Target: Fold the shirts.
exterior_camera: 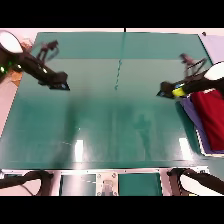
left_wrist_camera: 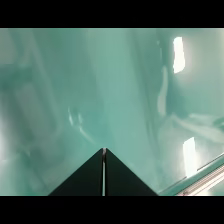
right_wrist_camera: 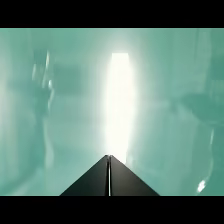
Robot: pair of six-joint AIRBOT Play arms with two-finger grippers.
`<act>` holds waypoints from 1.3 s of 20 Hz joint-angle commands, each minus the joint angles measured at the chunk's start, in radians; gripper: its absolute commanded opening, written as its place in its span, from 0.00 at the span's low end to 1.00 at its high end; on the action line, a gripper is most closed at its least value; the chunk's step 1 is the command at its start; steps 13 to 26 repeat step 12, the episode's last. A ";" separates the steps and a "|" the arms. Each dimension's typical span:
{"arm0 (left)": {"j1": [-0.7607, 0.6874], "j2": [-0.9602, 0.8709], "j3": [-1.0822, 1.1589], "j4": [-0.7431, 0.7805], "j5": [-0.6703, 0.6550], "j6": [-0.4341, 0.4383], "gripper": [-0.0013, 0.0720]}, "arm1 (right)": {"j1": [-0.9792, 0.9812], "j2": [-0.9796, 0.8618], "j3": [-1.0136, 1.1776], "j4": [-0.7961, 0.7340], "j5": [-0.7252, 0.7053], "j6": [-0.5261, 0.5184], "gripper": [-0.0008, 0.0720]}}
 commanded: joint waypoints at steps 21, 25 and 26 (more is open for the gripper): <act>-0.067 0.084 -0.174 0.047 0.092 -0.042 0.05 | 0.155 0.000 -0.091 -0.027 -0.115 -0.080 0.03; -0.067 0.084 -0.174 0.047 0.092 -0.042 0.05 | 0.155 0.000 -0.091 -0.027 -0.115 -0.080 0.03; -0.067 0.084 -0.174 0.047 0.092 -0.042 0.05 | 0.155 0.000 -0.091 -0.027 -0.115 -0.080 0.03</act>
